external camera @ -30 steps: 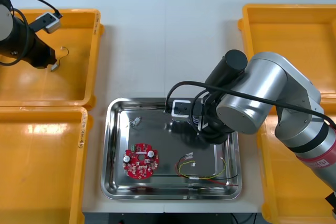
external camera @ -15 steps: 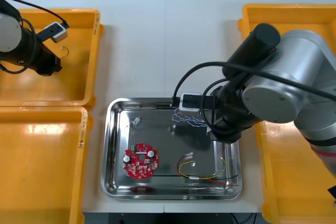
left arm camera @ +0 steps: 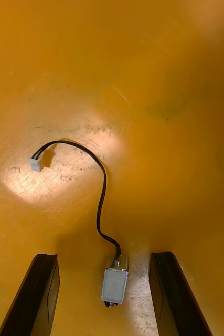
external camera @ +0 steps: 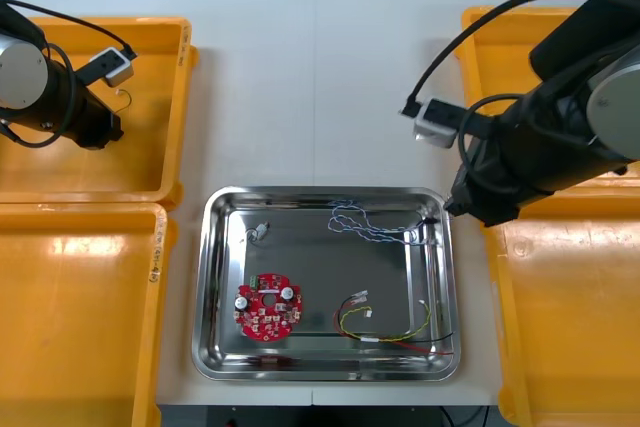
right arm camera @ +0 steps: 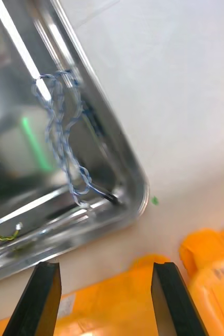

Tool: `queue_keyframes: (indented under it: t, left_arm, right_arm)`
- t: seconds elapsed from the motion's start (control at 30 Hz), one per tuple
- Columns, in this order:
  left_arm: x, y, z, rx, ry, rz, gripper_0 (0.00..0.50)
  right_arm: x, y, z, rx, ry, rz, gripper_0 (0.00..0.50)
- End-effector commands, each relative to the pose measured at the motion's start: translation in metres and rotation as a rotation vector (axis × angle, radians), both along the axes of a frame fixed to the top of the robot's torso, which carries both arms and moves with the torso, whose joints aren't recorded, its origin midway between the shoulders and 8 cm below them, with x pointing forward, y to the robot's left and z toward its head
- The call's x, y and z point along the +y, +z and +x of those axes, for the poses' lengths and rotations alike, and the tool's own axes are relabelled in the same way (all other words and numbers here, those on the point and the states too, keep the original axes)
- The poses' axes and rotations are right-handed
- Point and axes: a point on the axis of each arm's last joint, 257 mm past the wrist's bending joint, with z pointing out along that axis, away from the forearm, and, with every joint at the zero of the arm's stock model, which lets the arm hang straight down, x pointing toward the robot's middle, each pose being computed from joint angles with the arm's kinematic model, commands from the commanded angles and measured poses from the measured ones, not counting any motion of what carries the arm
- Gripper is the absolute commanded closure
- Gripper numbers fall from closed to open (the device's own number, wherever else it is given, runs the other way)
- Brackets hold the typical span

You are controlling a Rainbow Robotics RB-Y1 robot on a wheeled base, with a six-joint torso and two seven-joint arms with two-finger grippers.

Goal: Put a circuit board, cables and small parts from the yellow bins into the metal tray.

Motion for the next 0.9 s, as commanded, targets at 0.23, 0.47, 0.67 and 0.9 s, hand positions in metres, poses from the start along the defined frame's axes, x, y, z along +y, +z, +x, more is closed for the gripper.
queue_keyframes:
  t: [0.23, 0.47, 0.67, 0.9]
  left_arm:
    - [-0.001, -0.013, -0.004, -0.001, -0.093, 0.070, 0.000]
    - [0.000, -0.014, -0.004, 0.000, -0.094, 0.080, 0.150]
    - [0.002, -0.013, -0.003, -0.002, -0.094, 0.084, 0.500]
    - [0.003, -0.013, -0.003, -0.001, -0.094, 0.088, 0.500]
  right_arm:
    - [-0.072, 0.067, 0.030, -0.129, -0.320, 0.048, 0.000]
    - [-0.106, 0.074, 0.036, -0.092, -0.565, 0.150, 0.000]
    - [-0.148, 0.078, 0.042, -0.089, -0.770, 0.202, 0.000]
    - [-0.191, 0.074, 0.042, -0.061, -0.919, 0.257, 0.000]
